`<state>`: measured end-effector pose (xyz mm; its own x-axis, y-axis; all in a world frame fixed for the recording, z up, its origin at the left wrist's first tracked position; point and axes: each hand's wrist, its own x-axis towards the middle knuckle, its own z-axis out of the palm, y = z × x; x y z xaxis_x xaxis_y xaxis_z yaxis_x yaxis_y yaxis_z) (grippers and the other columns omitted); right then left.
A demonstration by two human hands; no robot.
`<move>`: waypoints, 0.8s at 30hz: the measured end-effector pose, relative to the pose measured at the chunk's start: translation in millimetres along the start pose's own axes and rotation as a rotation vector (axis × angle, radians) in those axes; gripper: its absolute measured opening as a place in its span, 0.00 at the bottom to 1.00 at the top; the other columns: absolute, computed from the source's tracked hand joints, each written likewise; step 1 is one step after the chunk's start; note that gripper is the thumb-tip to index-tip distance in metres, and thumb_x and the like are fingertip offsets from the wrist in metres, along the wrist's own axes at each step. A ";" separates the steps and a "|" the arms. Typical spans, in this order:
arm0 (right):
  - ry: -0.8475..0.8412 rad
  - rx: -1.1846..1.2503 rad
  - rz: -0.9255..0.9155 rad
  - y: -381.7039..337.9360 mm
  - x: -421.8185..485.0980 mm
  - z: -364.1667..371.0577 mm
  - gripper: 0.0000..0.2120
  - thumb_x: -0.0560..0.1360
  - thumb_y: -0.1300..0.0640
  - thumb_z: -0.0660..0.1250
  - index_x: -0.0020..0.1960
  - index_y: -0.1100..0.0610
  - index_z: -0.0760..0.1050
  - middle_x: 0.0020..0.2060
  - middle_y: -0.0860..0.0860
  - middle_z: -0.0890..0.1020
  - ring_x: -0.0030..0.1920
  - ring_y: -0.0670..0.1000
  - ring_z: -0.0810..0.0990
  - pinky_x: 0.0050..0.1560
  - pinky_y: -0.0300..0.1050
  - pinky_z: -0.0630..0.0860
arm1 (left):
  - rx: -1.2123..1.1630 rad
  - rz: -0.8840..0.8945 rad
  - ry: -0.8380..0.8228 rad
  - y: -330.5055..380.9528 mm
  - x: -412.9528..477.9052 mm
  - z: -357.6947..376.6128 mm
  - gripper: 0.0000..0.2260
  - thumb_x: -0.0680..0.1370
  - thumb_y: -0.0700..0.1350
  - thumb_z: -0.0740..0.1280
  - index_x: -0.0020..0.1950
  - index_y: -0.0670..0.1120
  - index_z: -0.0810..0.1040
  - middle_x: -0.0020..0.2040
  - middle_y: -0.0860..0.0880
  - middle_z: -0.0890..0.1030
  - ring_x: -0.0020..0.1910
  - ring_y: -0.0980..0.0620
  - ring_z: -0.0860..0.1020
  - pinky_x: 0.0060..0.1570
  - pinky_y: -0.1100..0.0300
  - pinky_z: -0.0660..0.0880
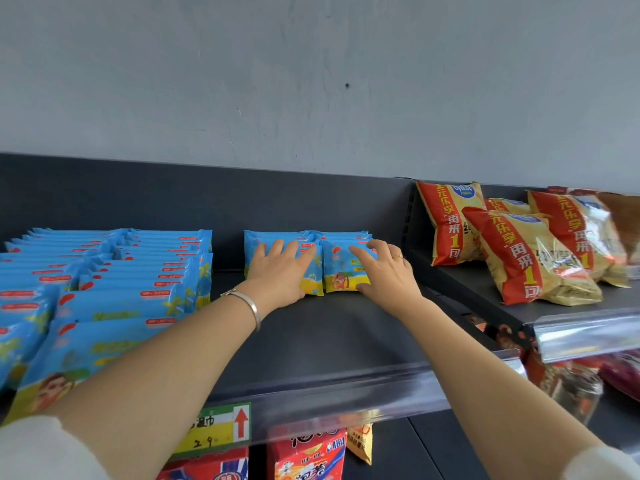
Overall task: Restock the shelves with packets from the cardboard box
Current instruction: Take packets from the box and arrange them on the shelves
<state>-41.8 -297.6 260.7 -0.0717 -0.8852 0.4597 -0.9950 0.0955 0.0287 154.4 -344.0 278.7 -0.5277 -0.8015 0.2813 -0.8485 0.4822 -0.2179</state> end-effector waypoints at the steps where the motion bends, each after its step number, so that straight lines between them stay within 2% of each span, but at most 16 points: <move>1: 0.010 0.009 0.011 -1.6 -4.7 -2.2 0.30 0.74 0.53 0.66 0.73 0.46 0.60 0.71 0.52 0.62 0.70 0.58 0.60 0.65 0.54 0.65 | -0.012 0.015 0.021 1.8 -1.9 -0.8 0.33 0.76 0.55 0.64 0.76 0.53 0.51 0.73 0.47 0.60 0.71 0.44 0.58 0.70 0.45 0.56; 7: 0.148 0.028 0.091 -3.3 -35.0 -19.6 0.21 0.76 0.55 0.65 0.68 0.51 0.70 0.63 0.52 0.73 0.62 0.58 0.70 0.53 0.51 0.70 | -0.161 0.102 0.245 32.1 -8.3 -19.1 0.21 0.78 0.50 0.62 0.70 0.51 0.64 0.63 0.48 0.71 0.63 0.46 0.68 0.58 0.52 0.65; 12: 0.256 0.064 0.093 6.9 -67.9 -42.7 0.17 0.75 0.56 0.66 0.64 0.54 0.74 0.58 0.53 0.76 0.59 0.59 0.72 0.50 0.52 0.71 | -0.292 0.163 0.329 63.6 -26.3 -35.7 0.16 0.77 0.50 0.62 0.64 0.51 0.69 0.60 0.50 0.75 0.61 0.45 0.70 0.58 0.50 0.65; 17: 0.433 0.043 0.091 37.8 -117.8 -51.8 0.11 0.73 0.56 0.66 0.53 0.56 0.80 0.47 0.53 0.81 0.48 0.61 0.78 0.43 0.54 0.75 | -0.360 0.324 0.380 107.2 -45.7 -46.6 0.13 0.78 0.50 0.62 0.61 0.50 0.74 0.57 0.50 0.77 0.59 0.46 0.71 0.57 0.51 0.66; 20: 0.425 0.021 0.152 68.0 -161.2 -52.8 0.11 0.73 0.52 0.64 0.50 0.55 0.80 0.43 0.52 0.81 0.46 0.59 0.79 0.43 0.52 0.74 | -0.402 0.437 0.388 149.0 -60.2 -46.1 0.12 0.78 0.49 0.62 0.60 0.50 0.75 0.55 0.50 0.78 0.58 0.47 0.72 0.52 0.53 0.68; 24: 0.346 -0.037 0.259 117.1 -235.9 -52.6 0.08 0.72 0.51 0.66 0.47 0.54 0.79 0.42 0.52 0.81 0.46 0.60 0.79 0.43 0.51 0.74 | -0.443 0.510 0.352 223.6 -86.1 -35.8 0.11 0.78 0.48 0.61 0.58 0.50 0.75 0.55 0.50 0.78 0.57 0.47 0.73 0.52 0.53 0.68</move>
<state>-137.8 -53.7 202.3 -0.2850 -0.6258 0.7261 -0.9436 0.3164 -0.0976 8.7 -154.5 239.2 -0.7767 -0.3172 0.5442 -0.3934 0.9190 -0.0259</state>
